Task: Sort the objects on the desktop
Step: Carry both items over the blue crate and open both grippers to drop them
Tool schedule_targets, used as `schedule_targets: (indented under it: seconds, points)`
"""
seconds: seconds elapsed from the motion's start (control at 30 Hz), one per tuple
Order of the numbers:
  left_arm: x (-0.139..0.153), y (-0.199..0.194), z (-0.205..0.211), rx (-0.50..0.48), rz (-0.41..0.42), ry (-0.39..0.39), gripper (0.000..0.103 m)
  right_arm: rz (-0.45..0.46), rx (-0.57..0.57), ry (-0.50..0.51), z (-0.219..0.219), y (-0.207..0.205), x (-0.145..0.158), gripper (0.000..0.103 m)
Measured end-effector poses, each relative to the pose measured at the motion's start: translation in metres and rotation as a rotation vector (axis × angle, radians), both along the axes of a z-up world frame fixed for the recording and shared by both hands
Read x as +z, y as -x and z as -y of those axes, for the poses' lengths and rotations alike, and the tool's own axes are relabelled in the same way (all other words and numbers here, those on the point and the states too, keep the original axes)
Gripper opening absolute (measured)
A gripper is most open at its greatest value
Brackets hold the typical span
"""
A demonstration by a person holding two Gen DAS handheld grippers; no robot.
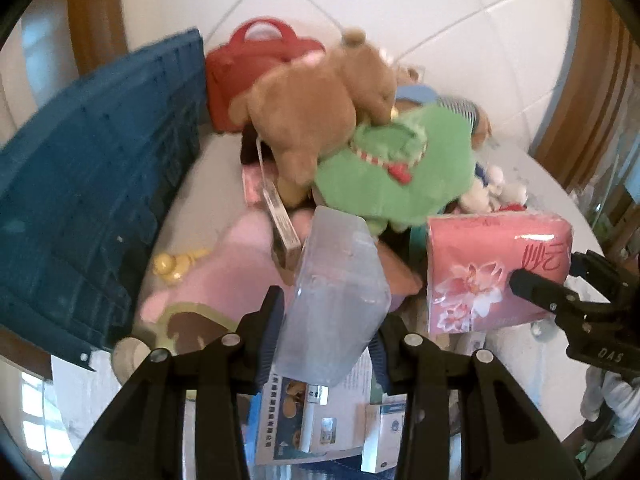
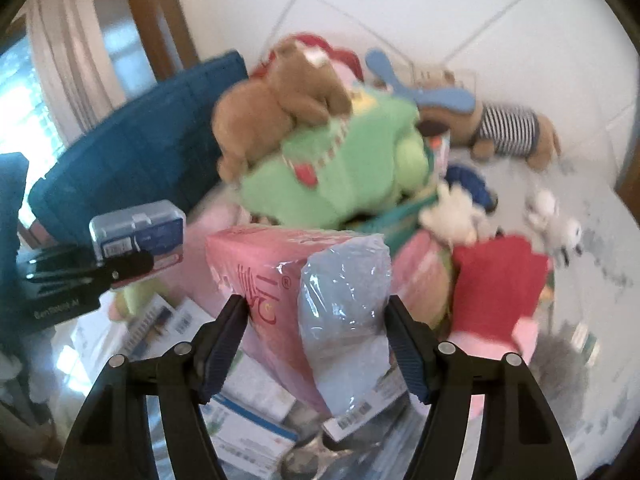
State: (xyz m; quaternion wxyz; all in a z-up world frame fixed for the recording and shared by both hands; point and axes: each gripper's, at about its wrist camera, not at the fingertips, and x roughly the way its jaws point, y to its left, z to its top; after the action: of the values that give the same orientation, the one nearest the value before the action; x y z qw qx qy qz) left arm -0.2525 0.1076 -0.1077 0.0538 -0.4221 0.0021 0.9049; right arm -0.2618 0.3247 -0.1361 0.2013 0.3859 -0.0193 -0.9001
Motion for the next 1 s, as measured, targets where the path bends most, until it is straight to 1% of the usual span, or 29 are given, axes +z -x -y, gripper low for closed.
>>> schedule_targets:
  seconds: [0.07,0.13,0.27,0.37,0.57,0.8,1.0]
  points:
    - [0.011,-0.007,0.003,0.006,-0.020,-0.005,0.033,-0.037,0.009,-0.002,0.005,-0.002,0.016,0.070]
    - [0.022,-0.014,0.007,0.013,-0.043,-0.007,0.033,-0.063,0.018,-0.006,0.010,-0.004,0.029,0.070]
    - [0.031,-0.025,0.013,0.032,-0.064,-0.003,0.032,-0.115,0.042,-0.009,0.019,-0.009,0.052,0.070]
    - [0.031,-0.031,0.016,0.052,-0.061,-0.005,0.032,-0.123,0.053,-0.012,0.024,-0.010,0.058,0.070]
    - [0.029,-0.043,0.017,0.086,-0.051,-0.013,0.032,-0.120,0.082,-0.018,0.023,-0.019,0.061,0.070]
    - [0.049,-0.057,0.021,0.126,-0.099,0.015,0.032,-0.148,0.127,-0.014,0.029,-0.025,0.072,0.070]
    - [0.071,-0.070,0.041,0.174,-0.153,0.040,0.032,-0.206,0.192,-0.014,0.056,-0.026,0.092,0.070]
